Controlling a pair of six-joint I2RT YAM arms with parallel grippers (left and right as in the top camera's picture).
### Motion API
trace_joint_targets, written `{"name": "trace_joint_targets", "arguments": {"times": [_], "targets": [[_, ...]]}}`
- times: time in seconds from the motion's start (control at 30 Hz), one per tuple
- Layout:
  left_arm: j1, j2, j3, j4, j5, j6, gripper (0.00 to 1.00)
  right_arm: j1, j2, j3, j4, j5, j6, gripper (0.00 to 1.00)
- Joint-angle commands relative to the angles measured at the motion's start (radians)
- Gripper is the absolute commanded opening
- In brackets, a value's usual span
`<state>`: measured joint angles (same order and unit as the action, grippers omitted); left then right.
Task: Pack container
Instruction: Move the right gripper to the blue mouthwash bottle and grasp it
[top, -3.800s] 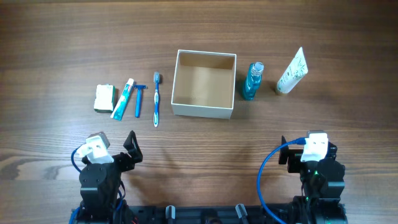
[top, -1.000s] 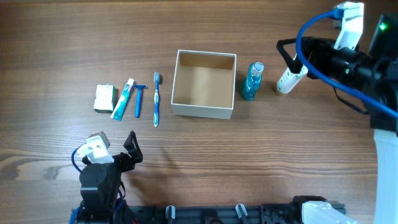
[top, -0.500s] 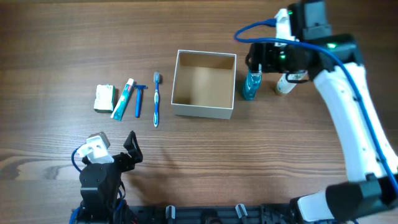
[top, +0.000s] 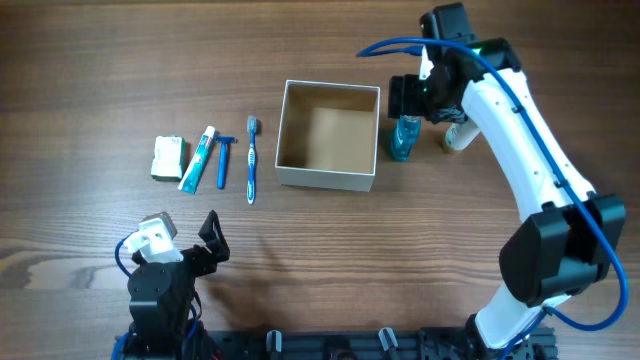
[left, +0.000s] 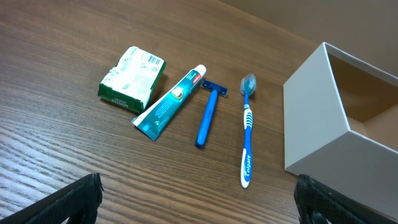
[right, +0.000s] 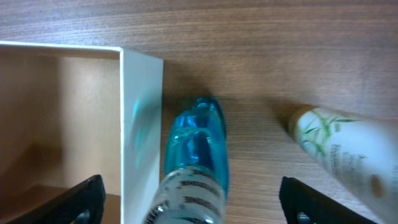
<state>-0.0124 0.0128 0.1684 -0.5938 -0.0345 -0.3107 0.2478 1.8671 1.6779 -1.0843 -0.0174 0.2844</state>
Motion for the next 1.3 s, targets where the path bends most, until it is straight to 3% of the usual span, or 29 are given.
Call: {"name": "trace_joint_targets", "arguments": {"times": [0.0,1.07,1.27], "targets": [[0.007,-0.009,-0.013,-0.002,0.019,0.012,1.00,0.023,0.039,0.013,0.000,0.022,0.050,0.81],[0.007,-0.009,-0.014,-0.002,0.019,0.012,1.00,0.024,0.060,-0.023,-0.025,0.069,0.085,0.68],[0.007,-0.009,-0.014,-0.002,0.019,0.012,1.00,0.024,0.060,-0.030,-0.008,0.069,0.085,0.58]]}}
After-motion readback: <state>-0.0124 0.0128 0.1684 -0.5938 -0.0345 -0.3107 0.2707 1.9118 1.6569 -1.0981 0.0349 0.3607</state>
